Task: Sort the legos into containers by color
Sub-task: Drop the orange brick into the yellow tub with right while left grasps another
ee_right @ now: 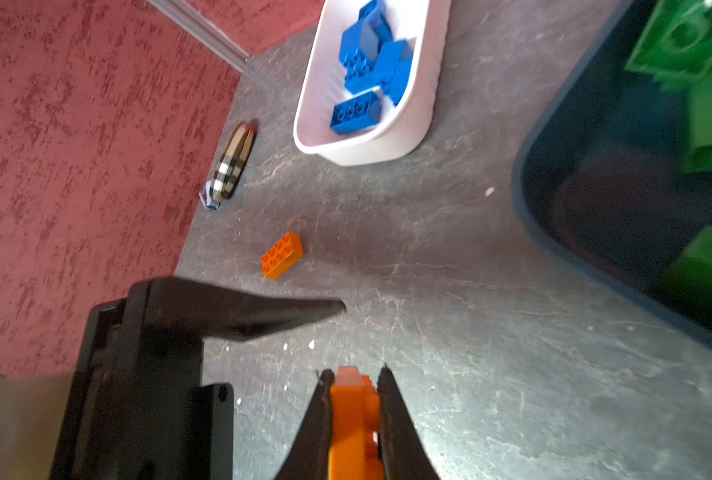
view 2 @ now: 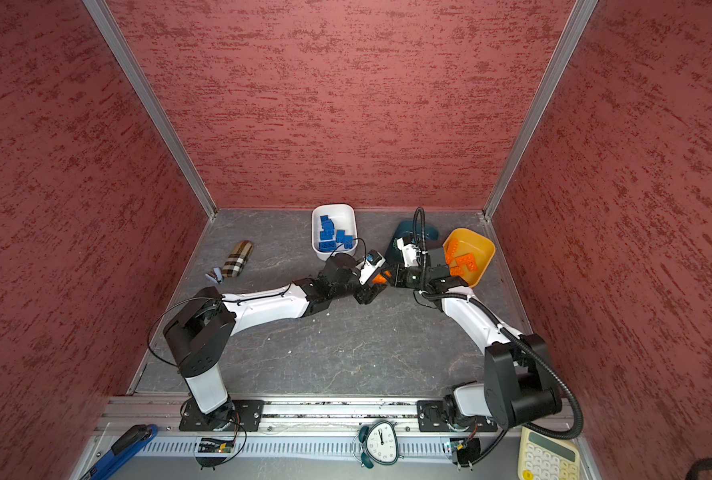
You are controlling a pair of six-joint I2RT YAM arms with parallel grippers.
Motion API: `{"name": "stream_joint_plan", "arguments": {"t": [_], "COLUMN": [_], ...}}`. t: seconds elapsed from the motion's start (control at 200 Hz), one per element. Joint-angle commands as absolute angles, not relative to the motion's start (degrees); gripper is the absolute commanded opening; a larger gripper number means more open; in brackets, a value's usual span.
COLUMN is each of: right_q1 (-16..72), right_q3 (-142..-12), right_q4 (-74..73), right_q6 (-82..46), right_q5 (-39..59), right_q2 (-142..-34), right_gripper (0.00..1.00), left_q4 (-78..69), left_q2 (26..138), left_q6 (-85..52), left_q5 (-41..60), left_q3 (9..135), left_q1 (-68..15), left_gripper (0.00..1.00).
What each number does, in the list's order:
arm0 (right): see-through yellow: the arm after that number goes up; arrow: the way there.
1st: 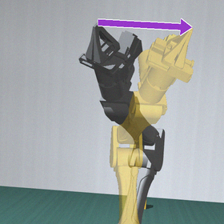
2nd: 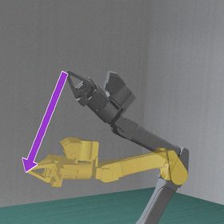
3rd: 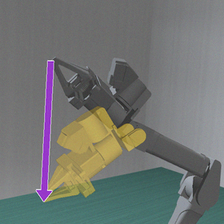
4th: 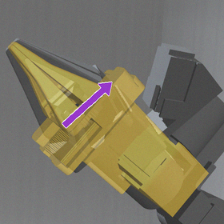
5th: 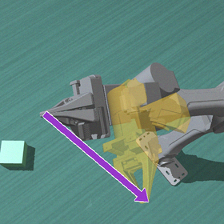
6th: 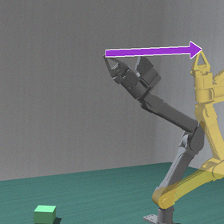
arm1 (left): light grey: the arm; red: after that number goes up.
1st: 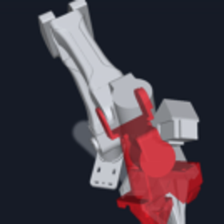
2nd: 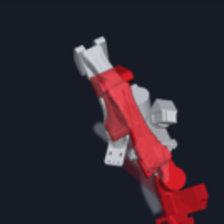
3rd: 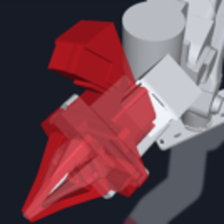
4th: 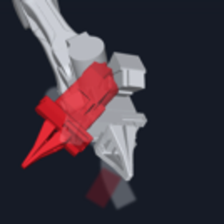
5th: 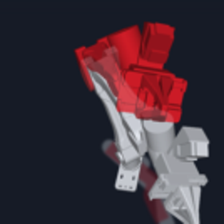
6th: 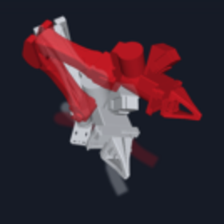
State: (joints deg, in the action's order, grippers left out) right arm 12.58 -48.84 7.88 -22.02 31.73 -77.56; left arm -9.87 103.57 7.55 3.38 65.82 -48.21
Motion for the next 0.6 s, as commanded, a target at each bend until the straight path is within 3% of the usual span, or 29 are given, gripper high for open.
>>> {"name": "stream_joint_plan", "arguments": {"t": [0.0, 0.291, 0.436, 0.596], "right_q1": [9.9, 1.8, -3.7, -8.6], "right_q3": [-48.9, -46.5, -45.3, -48.8], "right_q4": [2.8, -2.8, -7.6, -4.7], "right_q6": [-24.1, -25.7, -28.5, -31.6], "right_q5": [20.6, -4.5, -7.0, -7.9], "right_q2": [-74.4, -73.1, -74.9, -81.1], "right_gripper": [0.00, 0.00, 0.00, 0.00], "left_q4": [-16.4, -9.3, 3.8, 13.1], "left_q2": [102.3, 97.8, 95.8, 96.3], "left_q6": [4.0, -5.2, -15.3, -13.1], "left_q5": [-4.2, -14.2, -10.1, -1.0], "left_q3": [62.9, 61.4, 62.5, 62.8], "left_q1": [-46.9, -39.6, -31.4, -24.1], "left_gripper": [0.99, 0.99, 1.00, 1.00]}}
